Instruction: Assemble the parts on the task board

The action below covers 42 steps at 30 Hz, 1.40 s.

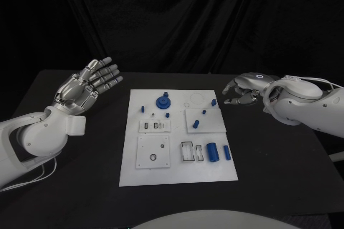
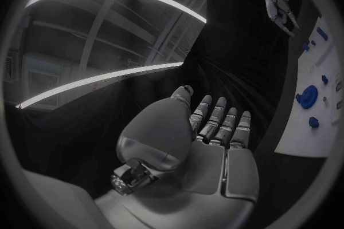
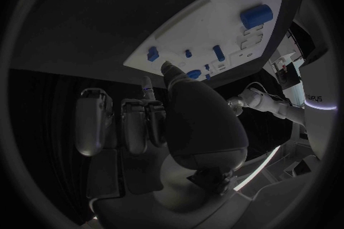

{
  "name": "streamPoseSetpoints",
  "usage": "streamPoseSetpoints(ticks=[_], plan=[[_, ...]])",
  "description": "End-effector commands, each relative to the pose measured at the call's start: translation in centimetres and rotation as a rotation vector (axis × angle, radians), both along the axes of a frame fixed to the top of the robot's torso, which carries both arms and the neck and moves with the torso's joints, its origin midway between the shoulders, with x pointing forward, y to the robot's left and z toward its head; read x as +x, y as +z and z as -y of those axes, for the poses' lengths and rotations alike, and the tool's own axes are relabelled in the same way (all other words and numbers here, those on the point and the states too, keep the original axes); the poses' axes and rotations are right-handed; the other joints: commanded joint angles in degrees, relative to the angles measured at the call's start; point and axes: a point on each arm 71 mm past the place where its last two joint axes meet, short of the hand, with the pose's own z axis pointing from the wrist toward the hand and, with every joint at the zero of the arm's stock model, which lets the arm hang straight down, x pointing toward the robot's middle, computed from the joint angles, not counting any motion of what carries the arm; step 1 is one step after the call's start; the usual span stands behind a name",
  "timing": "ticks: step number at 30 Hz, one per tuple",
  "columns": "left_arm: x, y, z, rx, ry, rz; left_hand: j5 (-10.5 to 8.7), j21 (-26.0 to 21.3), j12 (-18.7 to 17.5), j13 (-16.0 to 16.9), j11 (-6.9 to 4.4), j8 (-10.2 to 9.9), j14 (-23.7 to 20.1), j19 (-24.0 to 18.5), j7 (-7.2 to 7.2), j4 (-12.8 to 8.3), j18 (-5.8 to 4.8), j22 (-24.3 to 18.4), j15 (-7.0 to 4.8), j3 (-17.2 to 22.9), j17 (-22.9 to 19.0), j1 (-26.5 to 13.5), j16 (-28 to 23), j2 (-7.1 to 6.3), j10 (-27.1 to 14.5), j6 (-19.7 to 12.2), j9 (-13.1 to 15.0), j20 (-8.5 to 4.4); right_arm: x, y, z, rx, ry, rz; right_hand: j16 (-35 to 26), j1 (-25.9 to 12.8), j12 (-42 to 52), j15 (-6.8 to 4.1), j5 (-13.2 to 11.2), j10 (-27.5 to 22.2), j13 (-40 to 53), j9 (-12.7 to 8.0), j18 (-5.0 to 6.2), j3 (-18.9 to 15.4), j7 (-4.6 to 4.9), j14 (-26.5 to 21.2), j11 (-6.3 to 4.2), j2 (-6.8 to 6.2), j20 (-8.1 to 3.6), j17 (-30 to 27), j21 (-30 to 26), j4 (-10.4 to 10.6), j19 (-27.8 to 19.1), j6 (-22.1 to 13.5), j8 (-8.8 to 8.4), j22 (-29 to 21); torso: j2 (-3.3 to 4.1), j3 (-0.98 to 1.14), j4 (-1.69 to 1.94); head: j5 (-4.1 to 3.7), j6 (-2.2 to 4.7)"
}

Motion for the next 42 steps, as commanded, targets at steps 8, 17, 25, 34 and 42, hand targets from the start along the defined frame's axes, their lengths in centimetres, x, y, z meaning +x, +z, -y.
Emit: streamPoseSetpoints(ticks=[8, 17, 25, 34, 42], plan=[[-0.1, -0.2, 0.1, -0.016, -0.007, -0.003, 0.19, 0.25, 0.27, 0.07, 0.0, 0.26, 0.4, 0.39, 5.08, -0.05, -0.57, 0.01, 0.11, 0.32, 0.05, -0.52, 0.25, 0.08, 0.2, 0.21, 0.07, -0.1, 0.5, -2.6, 0.3, -0.016, -0.039, -0.03, -0.71, 0.6, 0.15, -0.36, -0.7, 6.17, 15.09, -0.23, -0.24, -0.24, 0.12, 5.49, -0.32, -0.65, -0.3, 13.92, -1.59, 0.58, -0.91, -0.44, -0.46, 9.88, -0.03, 0.08, -0.3, 0.4, -0.34], [-0.2, -0.3, 0.0, -0.017, -0.008, -0.006, 0.13, 0.2, 0.2, 0.06, -0.02, 0.25, 0.39, 0.34, 5.08, -0.08, -0.58, -0.02, 0.12, 0.4, 0.05, -0.56, 0.22, 0.12, 0.15, 0.15, 0.06, -0.1, 1.2, -3.4, -0.2, 0.011, -0.035, 0.016, -2.08, 1.77, -0.56, -0.29, 0.79, 5.23, 14.04, -0.69, 0.07, -0.29, 0.33, 4.91, -0.2, -0.57, -0.25, 12.05, -3.24, 0.87, -1.61, -1.32, -1.21, 9.35, 0.07, 0.09, -0.13, 0.23, -0.17], [-0.3, -0.5, -0.1, -0.017, -0.008, -0.009, 0.13, 0.2, 0.2, 0.06, -0.02, 0.25, 0.39, 0.34, 5.08, -0.08, -0.58, -0.02, 0.12, 0.4, 0.05, -0.56, 0.22, 0.12, 0.15, 0.15, 0.06, -0.1, 1.5, -3.4, -0.9, 0.046, -0.024, 0.045, -2.35, 2.33, -0.63, -0.19, 5.24, 5.18, 13.96, -0.91, 0.15, 0.04, 0.58, 4.85, -0.04, -0.02, -0.17, 11.72, -3.85, 1.2, -1.7, -1.12, -1.36, 9.24, 0.03, 0.08, -0.3, 0.27, -0.24], [-0.3, -0.5, -0.1, -0.016, -0.009, -0.012, 0.11, 0.2, 0.21, 0.06, -0.01, 0.24, 0.39, 0.34, 5.08, -0.13, -0.59, -0.03, 0.12, 0.5, 0.05, -0.6, 0.23, 0.16, 0.14, 0.14, 0.05, -0.11, 1.7, -3.6, -1.1, 0.05, -0.028, 0.023, -2.51, 2.57, -0.68, -0.13, 6.99, 5.12, 13.89, -1.05, 0.19, 0.3, 0.71, 4.8, 0.04, 0.16, -0.12, 11.52, -4.18, 1.29, -1.75, -1.07, -1.47, 9.19, 0.0, 0.08, -0.3, 0.18, -0.3], [-0.3, -0.6, -0.1, -0.017, -0.011, -0.013, 0.14, 0.18, 0.25, 0.06, 0.0, 0.24, 0.38, 0.33, 5.07, -0.17, -0.59, -0.04, 0.13, 0.57, 0.04, -0.62, 0.21, 0.19, 0.16, 0.13, 0.05, -0.11, 2.0, -4.1, -1.5, 0.04, -0.034, -0.009, -2.8, 2.99, -0.83, 0.0, 6.1, 4.93, 13.69, -1.17, 0.31, 0.29, 0.92, 4.69, 0.21, -0.24, -0.03, 11.13, -4.82, 0.97, -1.97, -1.08, -1.6, 9.01, -0.03, 0.01, -0.3, 0.13, -0.34]])
